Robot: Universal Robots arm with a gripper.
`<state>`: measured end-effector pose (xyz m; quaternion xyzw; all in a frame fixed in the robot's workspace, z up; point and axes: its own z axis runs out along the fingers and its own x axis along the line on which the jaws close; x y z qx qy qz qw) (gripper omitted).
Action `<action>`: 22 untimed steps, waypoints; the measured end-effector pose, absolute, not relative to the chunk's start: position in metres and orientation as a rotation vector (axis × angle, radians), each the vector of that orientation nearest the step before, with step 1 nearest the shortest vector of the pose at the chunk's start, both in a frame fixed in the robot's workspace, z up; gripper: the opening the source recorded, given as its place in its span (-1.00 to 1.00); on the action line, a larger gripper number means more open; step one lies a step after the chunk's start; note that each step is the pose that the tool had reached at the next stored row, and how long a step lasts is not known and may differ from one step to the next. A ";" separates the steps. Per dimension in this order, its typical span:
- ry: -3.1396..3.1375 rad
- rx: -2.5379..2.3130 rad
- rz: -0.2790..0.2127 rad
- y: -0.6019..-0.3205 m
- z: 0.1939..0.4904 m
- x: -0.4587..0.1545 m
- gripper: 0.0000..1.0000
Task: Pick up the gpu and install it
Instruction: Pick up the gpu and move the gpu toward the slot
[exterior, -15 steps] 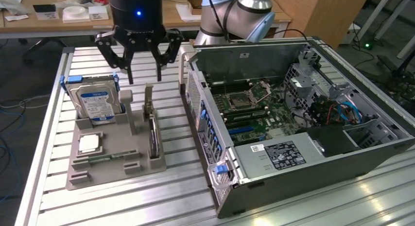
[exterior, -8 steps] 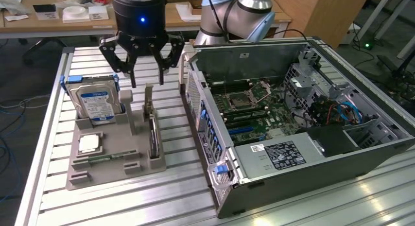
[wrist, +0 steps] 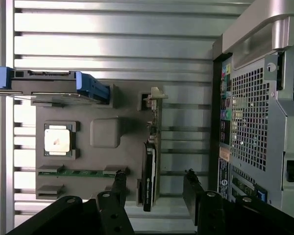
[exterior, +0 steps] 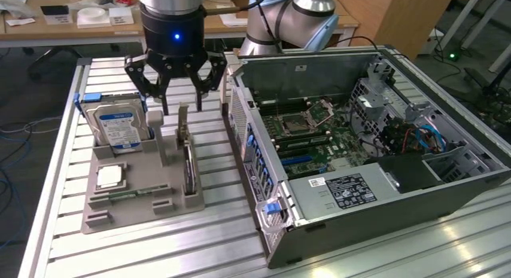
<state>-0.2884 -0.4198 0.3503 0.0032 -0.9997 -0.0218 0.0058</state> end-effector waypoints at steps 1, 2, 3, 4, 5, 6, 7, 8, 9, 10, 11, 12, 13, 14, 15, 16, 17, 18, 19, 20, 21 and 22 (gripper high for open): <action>-3.129 0.010 -0.068 -0.420 0.349 -0.288 0.18; -3.129 0.010 -0.068 -0.420 0.347 -0.288 0.18; -3.129 0.010 -0.068 -0.421 0.346 -0.288 0.18; -3.129 0.010 -0.069 -0.421 0.345 -0.288 0.18; -3.129 0.010 -0.069 -0.421 0.343 -0.288 0.18; -3.129 0.010 -0.068 -0.421 0.342 -0.288 0.18; -3.129 0.010 -0.068 -0.422 0.340 -0.288 0.18; -3.129 0.010 -0.068 -0.422 0.339 -0.288 0.18; -3.129 0.010 -0.069 -0.422 0.337 -0.288 0.18; -3.129 0.010 -0.068 -0.422 0.336 -0.288 0.18; -3.129 0.010 -0.068 -0.422 0.334 -0.288 0.18; -3.129 0.010 -0.069 -0.423 0.333 -0.288 0.18; -3.129 0.010 -0.068 -0.423 0.332 -0.288 0.18; -3.129 0.010 -0.068 -0.423 0.330 -0.288 0.18; -3.129 0.010 -0.068 -0.423 0.329 -0.288 0.18; -3.129 0.010 -0.068 -0.423 0.328 -0.288 0.18; -3.129 0.010 -0.068 -0.423 0.326 -0.288 0.18; -3.129 0.010 -0.068 -0.423 0.325 -0.288 0.18; -3.129 0.010 -0.068 -0.424 0.324 -0.288 0.18; -3.129 0.010 -0.069 -0.424 0.322 -0.288 0.18; -3.129 0.010 -0.068 -0.424 0.321 -0.288 0.18; -3.129 0.010 -0.069 -0.424 0.319 -0.288 0.18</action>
